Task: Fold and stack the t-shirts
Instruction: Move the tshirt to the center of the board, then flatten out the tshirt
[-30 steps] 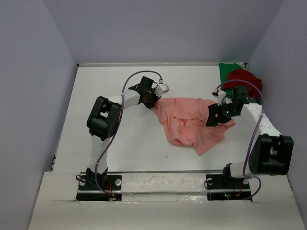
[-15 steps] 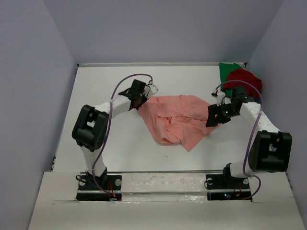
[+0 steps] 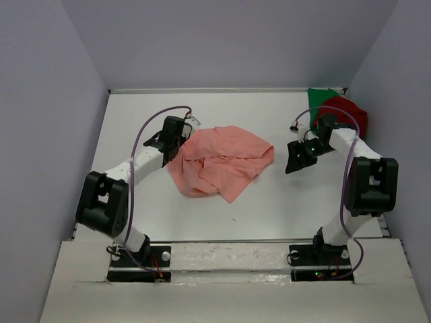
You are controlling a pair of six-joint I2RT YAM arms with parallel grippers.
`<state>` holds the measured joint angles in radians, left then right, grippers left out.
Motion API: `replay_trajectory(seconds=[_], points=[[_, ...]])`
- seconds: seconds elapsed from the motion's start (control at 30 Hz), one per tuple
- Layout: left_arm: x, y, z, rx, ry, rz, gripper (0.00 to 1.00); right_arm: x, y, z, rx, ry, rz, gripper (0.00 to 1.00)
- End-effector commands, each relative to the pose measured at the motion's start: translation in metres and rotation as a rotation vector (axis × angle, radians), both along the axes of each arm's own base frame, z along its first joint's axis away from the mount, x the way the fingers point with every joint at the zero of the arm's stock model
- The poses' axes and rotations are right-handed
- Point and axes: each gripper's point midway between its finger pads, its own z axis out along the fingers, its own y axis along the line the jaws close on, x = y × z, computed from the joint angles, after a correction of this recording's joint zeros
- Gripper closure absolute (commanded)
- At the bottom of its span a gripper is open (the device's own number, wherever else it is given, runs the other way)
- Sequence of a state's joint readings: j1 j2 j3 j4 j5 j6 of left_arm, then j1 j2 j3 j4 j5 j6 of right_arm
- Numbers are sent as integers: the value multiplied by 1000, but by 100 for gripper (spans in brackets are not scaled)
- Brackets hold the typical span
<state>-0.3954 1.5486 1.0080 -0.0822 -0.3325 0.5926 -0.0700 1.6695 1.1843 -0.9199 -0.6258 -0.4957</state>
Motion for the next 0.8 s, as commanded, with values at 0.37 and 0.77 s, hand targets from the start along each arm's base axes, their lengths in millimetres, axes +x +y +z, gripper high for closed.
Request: replay_trajectory(seconds=[0.37, 0.77], points=[[-13, 8, 18, -9, -35, 35, 100, 84, 69, 9, 37, -66, 182, 39], [-15, 12, 9, 4, -11, 42, 100, 80, 114, -44, 13, 56, 321, 42]])
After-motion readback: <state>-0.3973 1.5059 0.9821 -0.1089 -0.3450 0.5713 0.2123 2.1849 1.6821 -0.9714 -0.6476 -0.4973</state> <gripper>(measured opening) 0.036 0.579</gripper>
